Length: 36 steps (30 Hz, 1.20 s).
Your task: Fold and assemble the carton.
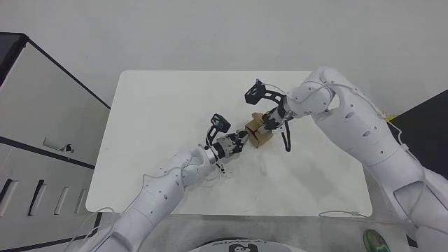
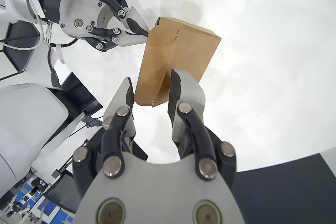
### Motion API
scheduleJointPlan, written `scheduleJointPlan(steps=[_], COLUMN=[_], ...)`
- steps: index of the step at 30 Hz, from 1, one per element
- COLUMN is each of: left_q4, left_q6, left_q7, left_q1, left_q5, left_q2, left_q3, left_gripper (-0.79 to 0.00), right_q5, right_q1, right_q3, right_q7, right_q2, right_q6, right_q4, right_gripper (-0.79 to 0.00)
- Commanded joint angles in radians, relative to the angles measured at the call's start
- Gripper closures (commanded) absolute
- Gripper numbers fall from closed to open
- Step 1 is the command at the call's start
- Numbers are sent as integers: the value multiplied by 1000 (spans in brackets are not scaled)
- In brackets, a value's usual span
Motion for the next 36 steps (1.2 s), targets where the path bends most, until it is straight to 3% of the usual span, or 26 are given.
scheduleJointPlan(steps=[1,13,32,36], left_q4=[1,1,9,11], left_q6=[-2,1,-5,-5], left_q7=[-1,-6,-7,-5], left_q1=[-1,-1,-6,-7], left_q5=[0,1,-2,-2], left_q2=[0,-1,-3,-3], left_q3=[1,0,3,3], left_gripper=[0,0,0,0], right_q5=[0,102,39,12], right_q1=[0,-12,2,20], right_q3=[-2,42,4,-30], right_q7=[3,-44,-22,-10], right_q2=[0,5,1,-9], right_q6=[-4,2,27,20], right_q4=[-2,41,46,52], right_gripper=[-320,-376,-206,-215])
